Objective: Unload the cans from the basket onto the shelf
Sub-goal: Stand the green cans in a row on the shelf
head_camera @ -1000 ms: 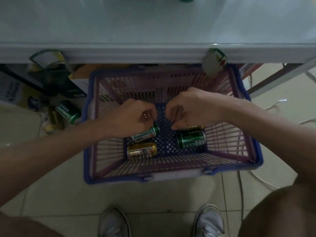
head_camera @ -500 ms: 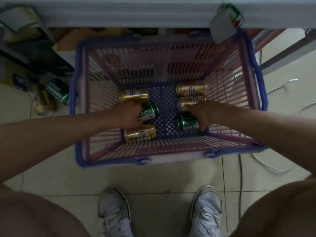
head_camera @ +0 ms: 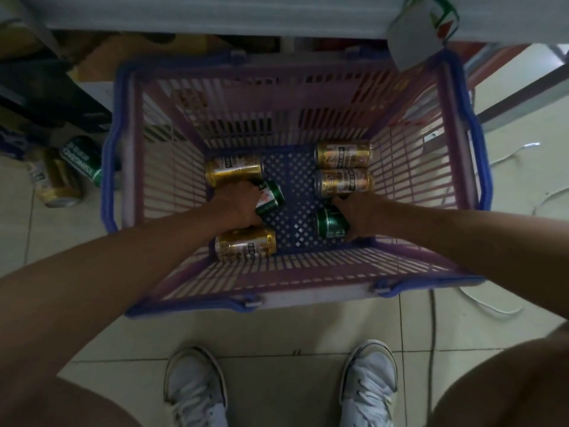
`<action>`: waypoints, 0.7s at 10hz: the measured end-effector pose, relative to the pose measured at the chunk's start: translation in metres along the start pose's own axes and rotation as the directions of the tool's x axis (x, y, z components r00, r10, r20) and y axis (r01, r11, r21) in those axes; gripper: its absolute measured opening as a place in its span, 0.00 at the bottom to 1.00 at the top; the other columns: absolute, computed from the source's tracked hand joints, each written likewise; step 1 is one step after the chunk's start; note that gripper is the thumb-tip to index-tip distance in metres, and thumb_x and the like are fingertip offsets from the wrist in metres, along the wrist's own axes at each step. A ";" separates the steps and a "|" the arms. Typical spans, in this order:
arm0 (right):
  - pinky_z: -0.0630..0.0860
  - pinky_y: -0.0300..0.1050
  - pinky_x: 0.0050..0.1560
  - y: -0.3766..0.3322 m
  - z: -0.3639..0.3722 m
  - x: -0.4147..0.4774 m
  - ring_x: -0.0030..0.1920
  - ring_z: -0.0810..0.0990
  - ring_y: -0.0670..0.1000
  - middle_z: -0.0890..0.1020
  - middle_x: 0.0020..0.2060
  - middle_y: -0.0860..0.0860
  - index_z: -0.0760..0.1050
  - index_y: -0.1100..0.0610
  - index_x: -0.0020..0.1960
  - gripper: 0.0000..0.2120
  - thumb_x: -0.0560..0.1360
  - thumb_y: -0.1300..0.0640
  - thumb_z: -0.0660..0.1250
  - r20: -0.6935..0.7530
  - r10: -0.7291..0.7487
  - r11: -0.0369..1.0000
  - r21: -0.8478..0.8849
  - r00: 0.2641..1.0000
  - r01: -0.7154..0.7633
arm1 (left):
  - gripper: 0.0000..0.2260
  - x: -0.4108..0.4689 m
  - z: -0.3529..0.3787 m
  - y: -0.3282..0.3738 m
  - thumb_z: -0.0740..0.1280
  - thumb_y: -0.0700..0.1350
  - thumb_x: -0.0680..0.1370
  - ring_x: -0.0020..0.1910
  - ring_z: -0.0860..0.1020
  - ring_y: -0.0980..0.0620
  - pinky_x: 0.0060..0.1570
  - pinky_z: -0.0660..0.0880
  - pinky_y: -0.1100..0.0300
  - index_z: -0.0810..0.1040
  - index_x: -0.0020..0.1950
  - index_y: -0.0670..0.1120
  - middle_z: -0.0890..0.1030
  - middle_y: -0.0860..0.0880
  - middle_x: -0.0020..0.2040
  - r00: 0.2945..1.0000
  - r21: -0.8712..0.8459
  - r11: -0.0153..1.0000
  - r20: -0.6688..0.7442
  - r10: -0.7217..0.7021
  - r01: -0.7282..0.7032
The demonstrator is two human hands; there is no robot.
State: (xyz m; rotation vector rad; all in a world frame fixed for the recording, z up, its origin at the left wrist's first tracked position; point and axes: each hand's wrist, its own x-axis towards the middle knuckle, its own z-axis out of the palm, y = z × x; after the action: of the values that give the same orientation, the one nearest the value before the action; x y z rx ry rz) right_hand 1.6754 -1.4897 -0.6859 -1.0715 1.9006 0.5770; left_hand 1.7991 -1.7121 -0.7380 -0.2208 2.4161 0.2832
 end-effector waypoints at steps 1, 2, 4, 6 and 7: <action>0.78 0.50 0.55 0.002 0.012 0.001 0.60 0.79 0.58 0.78 0.65 0.58 0.58 0.57 0.79 0.46 0.70 0.45 0.78 -0.034 -0.018 0.994 0.107 0.999 0.022 | 0.27 -0.004 -0.006 0.000 0.76 0.56 0.72 0.49 0.77 0.46 0.41 0.71 0.58 0.75 0.63 0.41 0.79 0.43 0.58 0.999 -0.096 0.994 0.020 -0.043 0.045; 0.77 0.50 0.59 0.008 0.003 -0.002 0.62 0.78 0.58 0.77 0.66 0.58 0.60 0.54 0.78 0.44 0.70 0.48 0.79 -0.116 -0.034 0.974 0.220 0.993 0.059 | 0.26 -0.007 -0.012 -0.004 0.78 0.53 0.70 0.44 0.72 0.50 0.38 0.67 0.59 0.76 0.60 0.41 0.78 0.45 0.52 0.997 -0.174 0.982 0.020 -0.078 0.080; 0.73 0.52 0.66 0.005 -0.027 -0.033 0.68 0.74 0.58 0.72 0.73 0.56 0.59 0.51 0.80 0.47 0.69 0.48 0.81 -0.230 -0.038 0.911 0.392 0.972 0.128 | 0.20 -0.023 -0.049 -0.009 0.78 0.56 0.70 0.42 0.76 0.50 0.36 0.73 0.57 0.76 0.48 0.43 0.80 0.46 0.47 0.999 -0.373 0.928 -0.027 -0.034 0.022; 0.68 0.38 0.59 0.005 -0.054 -0.073 0.67 0.73 0.50 0.73 0.72 0.52 0.61 0.50 0.78 0.46 0.68 0.48 0.81 -0.382 -0.012 0.826 0.516 0.924 0.225 | 0.31 -0.059 -0.084 -0.020 0.79 0.55 0.69 0.56 0.79 0.49 0.51 0.75 0.62 0.75 0.67 0.46 0.81 0.48 0.60 0.992 -0.484 0.869 -0.119 0.053 -0.104; 0.69 0.36 0.51 0.009 -0.065 -0.092 0.61 0.75 0.46 0.77 0.65 0.48 0.65 0.47 0.73 0.40 0.66 0.46 0.82 -0.458 -0.022 0.785 0.543 0.889 0.299 | 0.30 -0.071 -0.095 -0.029 0.79 0.55 0.70 0.56 0.79 0.50 0.43 0.72 0.66 0.76 0.67 0.46 0.80 0.49 0.57 0.985 -0.473 0.869 -0.153 0.078 -0.142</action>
State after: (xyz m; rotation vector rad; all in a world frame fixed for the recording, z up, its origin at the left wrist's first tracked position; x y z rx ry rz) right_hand 1.6627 -1.4894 -0.5733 -0.9590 2.1132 -0.4075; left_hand 1.8011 -1.7585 -0.6253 -0.3310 2.4488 0.9582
